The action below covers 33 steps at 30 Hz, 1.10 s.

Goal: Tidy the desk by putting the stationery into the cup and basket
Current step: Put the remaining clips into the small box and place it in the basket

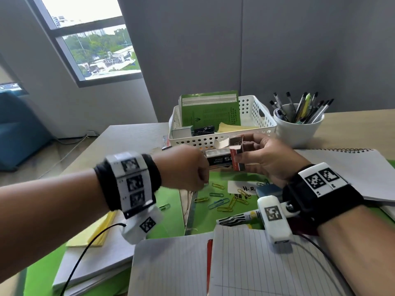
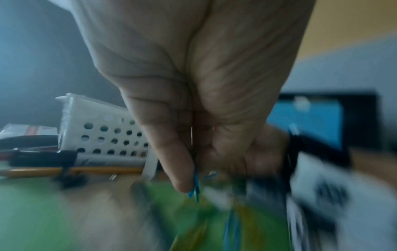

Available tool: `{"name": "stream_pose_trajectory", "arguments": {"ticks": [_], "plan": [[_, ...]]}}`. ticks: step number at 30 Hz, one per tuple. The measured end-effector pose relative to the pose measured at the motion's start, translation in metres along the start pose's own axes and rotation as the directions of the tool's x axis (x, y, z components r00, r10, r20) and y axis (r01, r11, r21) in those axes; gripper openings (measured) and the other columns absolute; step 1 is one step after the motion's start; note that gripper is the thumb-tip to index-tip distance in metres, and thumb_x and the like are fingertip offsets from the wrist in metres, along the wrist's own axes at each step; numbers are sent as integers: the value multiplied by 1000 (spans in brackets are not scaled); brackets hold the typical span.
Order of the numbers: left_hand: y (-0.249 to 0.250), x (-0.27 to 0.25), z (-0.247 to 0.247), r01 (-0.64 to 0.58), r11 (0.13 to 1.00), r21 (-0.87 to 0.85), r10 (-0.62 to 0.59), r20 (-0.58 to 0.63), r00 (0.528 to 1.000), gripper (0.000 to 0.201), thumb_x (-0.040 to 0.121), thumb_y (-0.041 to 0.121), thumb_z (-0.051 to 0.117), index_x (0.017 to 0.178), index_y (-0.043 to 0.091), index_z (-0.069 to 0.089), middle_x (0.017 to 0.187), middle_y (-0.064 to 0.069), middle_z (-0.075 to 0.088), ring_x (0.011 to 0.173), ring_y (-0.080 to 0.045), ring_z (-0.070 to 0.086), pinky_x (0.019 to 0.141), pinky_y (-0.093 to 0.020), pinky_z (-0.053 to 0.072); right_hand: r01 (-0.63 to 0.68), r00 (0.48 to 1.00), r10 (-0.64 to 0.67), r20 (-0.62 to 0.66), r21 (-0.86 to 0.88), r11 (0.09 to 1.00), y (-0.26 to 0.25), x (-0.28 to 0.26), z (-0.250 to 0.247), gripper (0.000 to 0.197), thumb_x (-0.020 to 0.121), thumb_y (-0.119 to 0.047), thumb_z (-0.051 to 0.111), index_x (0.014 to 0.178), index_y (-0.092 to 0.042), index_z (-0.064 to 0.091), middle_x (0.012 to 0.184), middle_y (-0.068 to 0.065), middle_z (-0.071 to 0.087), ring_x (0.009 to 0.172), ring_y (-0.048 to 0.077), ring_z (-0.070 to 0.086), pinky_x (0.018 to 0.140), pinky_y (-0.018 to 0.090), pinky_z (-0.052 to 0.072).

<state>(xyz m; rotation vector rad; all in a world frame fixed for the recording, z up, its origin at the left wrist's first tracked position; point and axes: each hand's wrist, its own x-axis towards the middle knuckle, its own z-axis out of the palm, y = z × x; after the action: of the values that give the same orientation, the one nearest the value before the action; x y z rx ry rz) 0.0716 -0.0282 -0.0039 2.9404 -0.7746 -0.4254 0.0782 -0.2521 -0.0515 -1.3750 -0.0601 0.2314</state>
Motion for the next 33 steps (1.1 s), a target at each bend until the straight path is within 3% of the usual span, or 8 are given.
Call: {"name": "stream_pose_trajectory", "arguments": {"ticks": [4,7,12,19,23,27,30,33], "plan": [[4,4,-49,74,793,-605,-124,-42,991,5,86,10,79,91,11,78,83,-3,79,75,-14,76,74,-27,62,-1,999,2,52,-13,1000,5,4,-1,48,75,20,70,113,-10,66,123,27,67,96,34,73,81,48,62],[14,10,-62,67,689,-721,-153,-54,987,8,86,5,78,94,7,77,86,-9,79,76,-15,76,74,-26,61,-26,991,28,130,-18,1000,7,6,2,52,75,24,68,115,-9,66,115,24,70,92,29,72,81,46,61],[26,27,-55,162,707,-688,-251,-30,968,11,85,9,81,95,5,79,82,-8,79,78,-17,78,80,-33,64,-11,989,20,145,-61,998,8,3,4,57,69,23,75,116,-10,69,120,27,68,102,35,69,95,56,55],[32,28,-64,151,681,-717,-258,-42,965,13,87,6,78,99,4,78,87,-9,80,82,-16,78,74,-25,63,-8,996,8,94,-7,1000,9,6,4,53,75,18,72,120,-9,66,121,29,67,95,31,72,85,45,60],[30,29,-65,113,667,-737,-239,-67,969,15,86,-2,76,97,8,79,92,-10,80,89,-21,78,84,-34,63,3,997,-4,83,10,1000,8,4,4,50,76,16,73,120,-9,66,113,20,73,97,31,72,84,42,62],[28,24,-68,51,635,-771,-188,-90,978,16,89,-1,74,101,8,79,94,-8,80,92,-20,78,82,-31,62,27,997,-27,68,6,1000,7,4,3,46,78,18,71,116,-8,68,103,15,75,96,31,73,81,40,63],[19,17,-74,49,737,-674,-195,-143,970,9,88,7,76,96,10,78,85,-4,80,82,-16,78,73,-28,62,49,997,-48,55,-10,999,8,5,3,47,78,19,70,116,-9,69,101,14,75,96,30,73,82,41,63],[-1,9,-66,112,954,-277,-167,-185,968,6,89,17,75,87,21,78,75,5,77,72,-12,75,67,-25,62,49,998,-49,45,-9,999,7,6,0,47,77,18,70,115,-9,69,100,12,76,92,28,74,77,38,64]]}}
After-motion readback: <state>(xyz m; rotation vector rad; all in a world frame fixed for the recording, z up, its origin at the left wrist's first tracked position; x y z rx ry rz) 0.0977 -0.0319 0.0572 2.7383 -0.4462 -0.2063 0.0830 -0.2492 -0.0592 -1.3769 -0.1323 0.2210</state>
